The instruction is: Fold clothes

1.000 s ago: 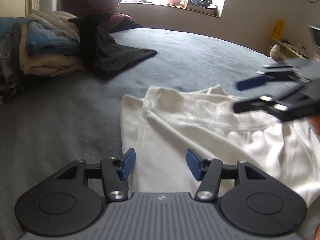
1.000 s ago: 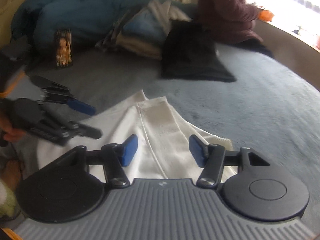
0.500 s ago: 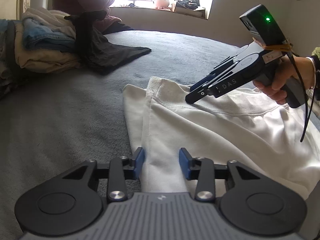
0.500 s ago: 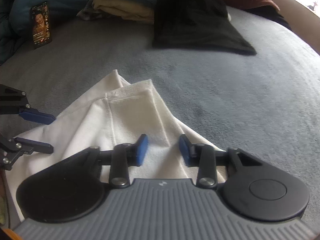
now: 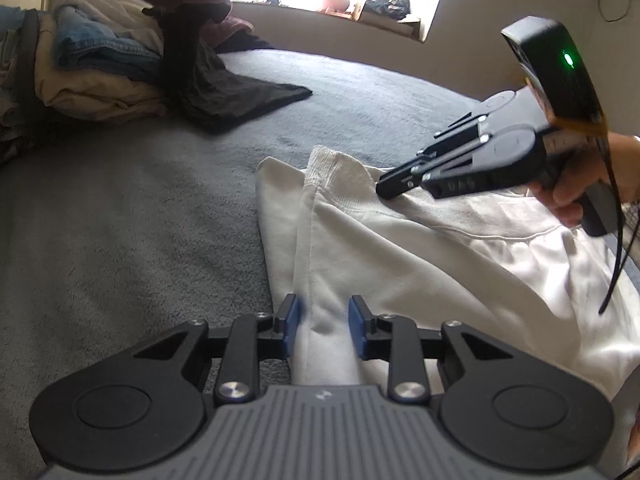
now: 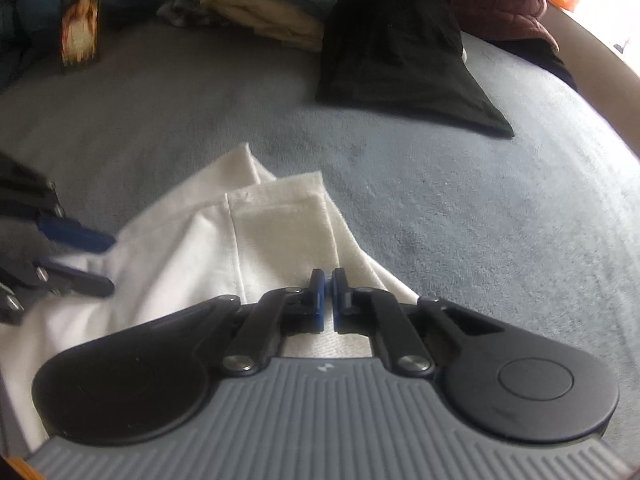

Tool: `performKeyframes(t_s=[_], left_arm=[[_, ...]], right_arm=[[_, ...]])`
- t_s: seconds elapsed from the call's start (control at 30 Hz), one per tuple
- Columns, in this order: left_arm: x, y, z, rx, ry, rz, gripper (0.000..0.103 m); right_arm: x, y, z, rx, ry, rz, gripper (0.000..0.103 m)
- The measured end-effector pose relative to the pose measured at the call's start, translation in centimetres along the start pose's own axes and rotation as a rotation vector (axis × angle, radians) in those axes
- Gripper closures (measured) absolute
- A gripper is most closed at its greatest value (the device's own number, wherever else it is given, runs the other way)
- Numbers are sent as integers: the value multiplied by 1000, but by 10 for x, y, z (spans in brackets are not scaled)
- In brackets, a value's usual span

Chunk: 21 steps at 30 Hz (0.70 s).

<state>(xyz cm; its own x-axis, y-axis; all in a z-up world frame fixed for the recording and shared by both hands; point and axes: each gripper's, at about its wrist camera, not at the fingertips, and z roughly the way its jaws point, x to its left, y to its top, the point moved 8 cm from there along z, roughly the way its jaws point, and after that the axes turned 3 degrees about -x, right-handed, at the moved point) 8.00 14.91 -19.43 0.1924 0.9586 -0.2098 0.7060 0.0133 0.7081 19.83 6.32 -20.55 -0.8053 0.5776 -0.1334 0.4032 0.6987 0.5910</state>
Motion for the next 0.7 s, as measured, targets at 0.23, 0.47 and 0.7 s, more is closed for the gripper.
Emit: performKeyframes(t_s=[0.23,0.47,0.7], left_arm=[[-8,6,5,69,24,7,55],[-15,8,10,111,86,-7,47],[-17,10,12,141,144,-21,42]], right_arm=[[2,1,3,7,-56,-8,95],[-23,0,-17,-36,-105,195,58],[-43,-20,-61,-133,-176,408,12]])
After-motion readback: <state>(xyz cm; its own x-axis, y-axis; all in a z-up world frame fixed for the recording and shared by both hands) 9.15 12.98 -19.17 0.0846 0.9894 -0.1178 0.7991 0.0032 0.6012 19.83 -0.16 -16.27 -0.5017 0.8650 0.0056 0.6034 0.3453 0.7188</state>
